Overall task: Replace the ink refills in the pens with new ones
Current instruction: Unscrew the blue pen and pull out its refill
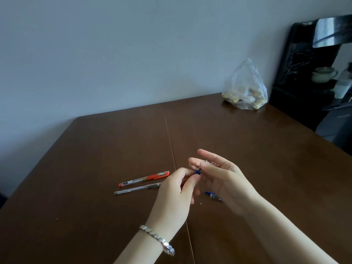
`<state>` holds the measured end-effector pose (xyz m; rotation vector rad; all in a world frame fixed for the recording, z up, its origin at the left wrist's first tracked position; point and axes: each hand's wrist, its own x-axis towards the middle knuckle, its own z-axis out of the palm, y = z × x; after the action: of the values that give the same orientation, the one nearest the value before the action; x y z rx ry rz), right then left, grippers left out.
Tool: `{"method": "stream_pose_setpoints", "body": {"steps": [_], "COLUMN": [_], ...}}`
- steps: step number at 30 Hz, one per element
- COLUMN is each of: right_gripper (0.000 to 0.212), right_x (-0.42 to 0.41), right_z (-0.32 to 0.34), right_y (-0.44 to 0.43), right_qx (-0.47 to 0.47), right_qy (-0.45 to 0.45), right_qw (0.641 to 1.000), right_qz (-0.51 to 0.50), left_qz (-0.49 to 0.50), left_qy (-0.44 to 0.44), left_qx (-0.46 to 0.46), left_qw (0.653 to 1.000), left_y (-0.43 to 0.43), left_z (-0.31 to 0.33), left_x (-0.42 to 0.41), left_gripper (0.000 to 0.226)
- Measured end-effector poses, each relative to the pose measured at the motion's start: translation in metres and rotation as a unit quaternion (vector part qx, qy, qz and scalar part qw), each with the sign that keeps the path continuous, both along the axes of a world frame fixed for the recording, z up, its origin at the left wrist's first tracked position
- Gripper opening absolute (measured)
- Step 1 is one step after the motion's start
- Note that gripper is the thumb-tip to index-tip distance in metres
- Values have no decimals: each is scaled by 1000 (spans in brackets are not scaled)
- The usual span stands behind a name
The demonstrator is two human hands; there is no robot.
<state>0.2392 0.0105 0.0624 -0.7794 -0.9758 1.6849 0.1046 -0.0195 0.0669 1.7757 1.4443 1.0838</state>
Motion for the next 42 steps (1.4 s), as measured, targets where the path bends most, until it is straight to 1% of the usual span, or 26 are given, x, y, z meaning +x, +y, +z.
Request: {"method": "stream_pose_setpoints", "body": {"steps": [3, 5, 8, 11, 15, 18, 19, 22, 24, 26, 29, 31, 32, 34, 36, 39, 40, 41, 42], "right_gripper": [49, 44, 36, 23, 31, 50, 50, 37, 37, 43, 34, 37, 39, 33, 28, 30, 29, 25, 22], "right_x": [-5, -6, -6, -2, 3, 2, 3, 5, 4, 2, 2, 2, 1, 1, 2, 16, 22, 30, 38], "right_z": [-2, -4, -5, -6, -2, -2, -2, -4, -4, -5, -5, -3, -2, -6, -6, -7, -9, -13, -18], "right_y": [-2, -3, -5, -6, -7, -10, -10, -10, -11, -11, -11, -12, -12, -11, -10, -8, -9, -10, -11], "right_qx": [3, 10, 9, 13, 26, 24, 26, 24, 16, 9, -1, -4, -6, -13, -20, -12, 2, 25, 51], "right_qy": [-20, -30, -13, -15, -10, -25, -30, -13, -8, -21, -13, -26, -44, -70, -67, -52, -81, -149, -246], "right_qw": [999, 998, 999, 999, 999, 998, 998, 998, 999, 998, 999, 999, 998, 995, 993, 989, 983, 970, 943], "right_qz": [-27, -48, -47, -44, -25, -43, -54, -50, -40, -52, -51, -47, -53, -76, -90, -137, -163, -192, -216], "left_qz": [9, 7, 5, 0, 6, 6, 3, 0, -2, -4, 1, 5, 5, 3, -2, -7, -4, 2, 10], "left_qy": [6, 11, 18, 29, 19, 18, 21, 22, 20, 24, 31, 32, 34, 35, 32, 29, 34, 40, 48], "left_qx": [1, 3, 7, 3, -1, 3, 5, 3, 0, 2, -5, -11, -11, -9, -12, -30, -38, -46, -52], "left_qw": [1000, 1000, 1000, 1000, 1000, 1000, 1000, 1000, 1000, 1000, 1000, 999, 999, 999, 999, 999, 999, 998, 997], "left_y": [-2, -3, -2, -3, -4, -5, -5, -7, -7, -6, -5, -5, -5, -6, -7, -8, -9, -11, -12], "left_z": [-2, -1, -1, -2, -4, -5, -5, -4, -2, -1, -3, -5, -7, -9, -10, -13, -15, -17, -20], "left_x": [-1, -1, -3, -2, 0, 3, 4, 3, 2, 0, -1, -2, -1, -1, -2, -8, -12, -17, -22], "left_gripper": [7, 6, 6, 6, 3, 4, 6, 8, 6, 6, 6, 7, 8, 10, 9, 8, 7, 8, 8]}}
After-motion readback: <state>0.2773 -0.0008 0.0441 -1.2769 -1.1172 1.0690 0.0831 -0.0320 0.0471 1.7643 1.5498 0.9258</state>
